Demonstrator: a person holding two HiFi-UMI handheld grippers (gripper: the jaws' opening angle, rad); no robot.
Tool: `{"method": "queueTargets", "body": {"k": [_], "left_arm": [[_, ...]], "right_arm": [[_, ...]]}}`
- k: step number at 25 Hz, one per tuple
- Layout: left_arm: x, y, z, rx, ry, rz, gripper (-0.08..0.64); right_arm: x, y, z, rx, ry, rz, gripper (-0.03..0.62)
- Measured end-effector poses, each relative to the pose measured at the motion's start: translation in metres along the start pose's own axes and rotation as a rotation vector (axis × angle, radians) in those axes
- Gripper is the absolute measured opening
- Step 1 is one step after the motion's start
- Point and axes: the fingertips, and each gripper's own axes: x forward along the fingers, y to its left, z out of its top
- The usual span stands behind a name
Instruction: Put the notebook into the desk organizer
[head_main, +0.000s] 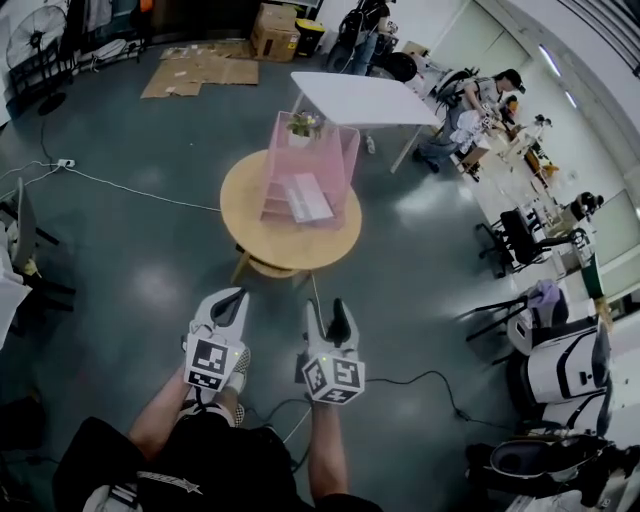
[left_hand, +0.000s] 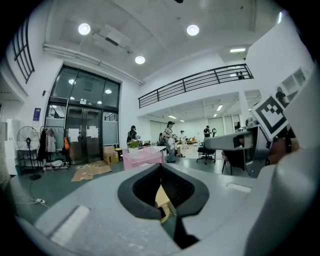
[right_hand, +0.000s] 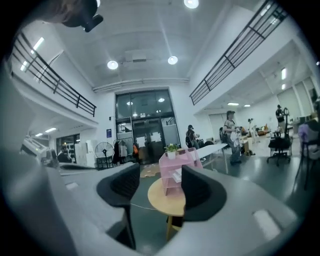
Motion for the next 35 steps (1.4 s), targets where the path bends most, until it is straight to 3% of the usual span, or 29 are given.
{"method": "queueTargets", "body": {"k": [4, 6, 13, 24, 35], "left_arm": [[-0.033, -0.015, 0.006, 0.01, -0.024, -0.009, 0.011], [-0.048, -0.02, 0.009, 0.018, -0.031, -0.008, 0.011], [-0.092, -0.036, 0.01, 0.025, -0.045, -0.001, 0.011], [-0.121, -0.061, 0.016, 0.041, -0.05, -0.028, 0.011], [-0.125, -0.057, 0.021, 0.067, -0.054, -0.033, 0.011]], "right_arm": [[-0.047, 0.016, -0.001, -0.113, -0.012, -0.018, 0.264], [-0.066, 0.023, -0.003, -0.147, -0.02, -0.032, 0.211], [-0.125, 0.034, -0.014, -0.261, -0.04, -0.086, 0.138], [-0.169, 0.038, -0.016, -0.275, -0.053, -0.132, 0.008], [-0.172, 0.045, -0.008, -0.263, -0.084, -0.124, 0.006]]}}
